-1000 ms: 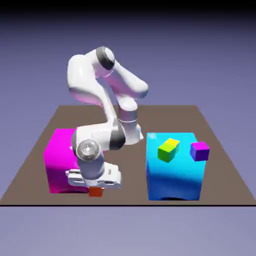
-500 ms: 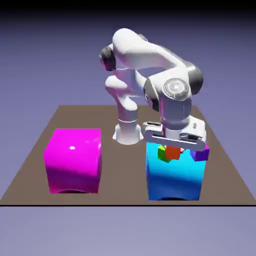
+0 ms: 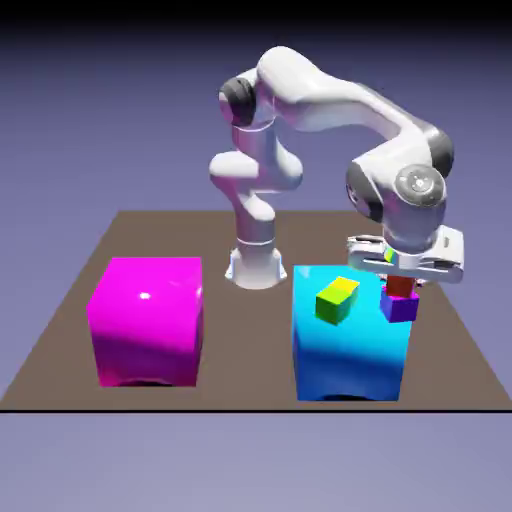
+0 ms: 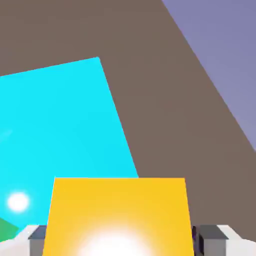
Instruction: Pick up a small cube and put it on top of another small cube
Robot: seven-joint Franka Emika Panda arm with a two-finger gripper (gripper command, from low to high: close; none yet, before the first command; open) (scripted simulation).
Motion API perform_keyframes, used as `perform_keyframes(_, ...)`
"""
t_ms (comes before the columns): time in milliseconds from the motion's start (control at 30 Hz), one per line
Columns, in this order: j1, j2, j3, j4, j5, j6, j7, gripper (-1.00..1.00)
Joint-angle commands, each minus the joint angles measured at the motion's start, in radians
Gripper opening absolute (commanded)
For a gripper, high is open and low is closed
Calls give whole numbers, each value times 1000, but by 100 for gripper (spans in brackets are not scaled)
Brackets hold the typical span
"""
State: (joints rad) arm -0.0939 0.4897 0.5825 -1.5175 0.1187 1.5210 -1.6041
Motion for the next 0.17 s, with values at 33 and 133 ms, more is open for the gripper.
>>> perform_keyframes(33,5,15,-1,72,-6,-58,10,100)
perform_keyframes(133,12,33,-3,161,-12,-129,22,100)
